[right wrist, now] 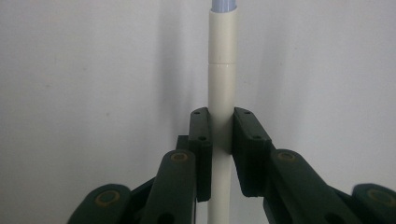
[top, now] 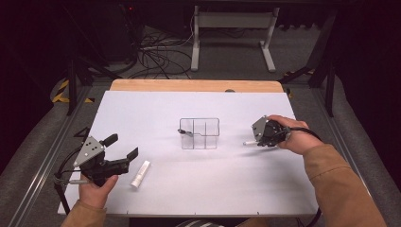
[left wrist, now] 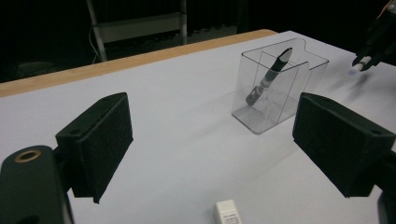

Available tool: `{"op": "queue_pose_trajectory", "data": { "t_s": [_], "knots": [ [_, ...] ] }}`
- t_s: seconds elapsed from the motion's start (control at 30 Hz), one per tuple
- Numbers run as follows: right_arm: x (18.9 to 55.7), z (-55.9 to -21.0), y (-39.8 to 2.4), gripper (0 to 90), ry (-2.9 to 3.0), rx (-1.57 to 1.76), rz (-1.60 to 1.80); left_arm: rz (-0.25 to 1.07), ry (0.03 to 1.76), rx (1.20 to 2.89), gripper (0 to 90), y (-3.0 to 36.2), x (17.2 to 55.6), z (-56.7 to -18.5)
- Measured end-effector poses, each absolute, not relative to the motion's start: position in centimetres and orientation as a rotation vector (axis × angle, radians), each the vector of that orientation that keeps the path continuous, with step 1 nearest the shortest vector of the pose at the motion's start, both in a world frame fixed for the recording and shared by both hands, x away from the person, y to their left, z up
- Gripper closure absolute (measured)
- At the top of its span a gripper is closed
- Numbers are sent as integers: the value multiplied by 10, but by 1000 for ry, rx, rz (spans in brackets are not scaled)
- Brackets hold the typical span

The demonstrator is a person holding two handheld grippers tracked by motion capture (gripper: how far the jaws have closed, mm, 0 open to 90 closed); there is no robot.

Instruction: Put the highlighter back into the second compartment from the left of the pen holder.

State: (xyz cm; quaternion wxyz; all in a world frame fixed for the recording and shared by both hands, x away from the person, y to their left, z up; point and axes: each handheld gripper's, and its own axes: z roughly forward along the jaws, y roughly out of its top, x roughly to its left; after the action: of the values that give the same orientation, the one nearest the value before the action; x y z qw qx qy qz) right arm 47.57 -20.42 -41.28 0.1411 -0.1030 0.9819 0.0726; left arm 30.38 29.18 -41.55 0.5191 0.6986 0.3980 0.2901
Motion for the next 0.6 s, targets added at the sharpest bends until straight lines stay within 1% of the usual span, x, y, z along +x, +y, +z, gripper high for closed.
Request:
{"op": "queue_pose_trajectory", "data": {
  "t_s": [0.1,0.33,0.6],
  "knots": [
    [473,-409,-204,789,2820,-284,234,697,955,1674,129,292,304,-416],
    [463,-390,-200,790,2766,-262,413,696,956,1672,129,292,304,-415],
    [455,-376,-194,790,2705,-191,583,696,959,1672,129,292,304,-415]
  ]
}}
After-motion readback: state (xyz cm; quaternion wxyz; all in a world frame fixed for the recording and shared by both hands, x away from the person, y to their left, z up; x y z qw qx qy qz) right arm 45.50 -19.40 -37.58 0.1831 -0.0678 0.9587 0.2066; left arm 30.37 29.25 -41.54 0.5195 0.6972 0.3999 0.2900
